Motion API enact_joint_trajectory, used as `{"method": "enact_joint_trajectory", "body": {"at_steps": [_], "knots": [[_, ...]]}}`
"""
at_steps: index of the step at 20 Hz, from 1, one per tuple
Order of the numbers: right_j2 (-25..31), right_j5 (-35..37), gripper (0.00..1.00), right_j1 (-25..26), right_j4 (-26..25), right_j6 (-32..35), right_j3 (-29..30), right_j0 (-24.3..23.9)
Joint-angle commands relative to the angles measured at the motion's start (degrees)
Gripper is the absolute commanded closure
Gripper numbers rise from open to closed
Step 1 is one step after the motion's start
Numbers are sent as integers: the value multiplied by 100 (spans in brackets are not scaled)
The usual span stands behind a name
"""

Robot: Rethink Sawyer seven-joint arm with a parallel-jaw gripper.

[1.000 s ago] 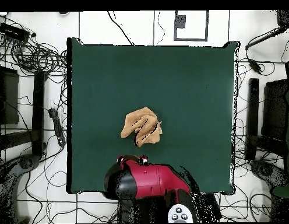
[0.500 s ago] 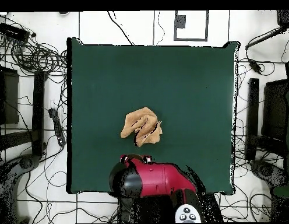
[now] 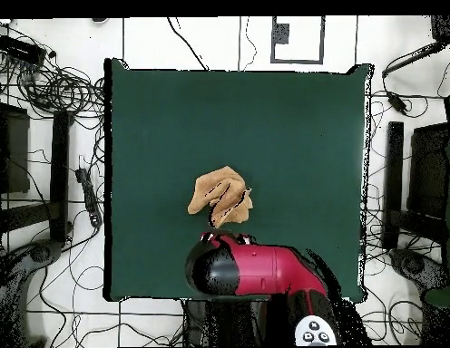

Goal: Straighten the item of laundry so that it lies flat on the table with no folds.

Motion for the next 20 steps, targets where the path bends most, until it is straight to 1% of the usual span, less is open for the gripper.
{"method": "enact_joint_trajectory", "body": {"at_steps": [1, 7, 9, 14, 17, 20], "knots": [[648, 518, 0, -39, 116, 91, -222, 58], [636, 426, 0, 25, 146, 323, -213, 251], [601, 147, 0, 159, 109, 455, -197, 314], [545, -919, 0, 734, 37, 785, -174, 377], [426, -1207, 0, 1113, 108, 964, -244, 454], [445, -1431, 0, 1523, 197, 994, -216, 334]]}}
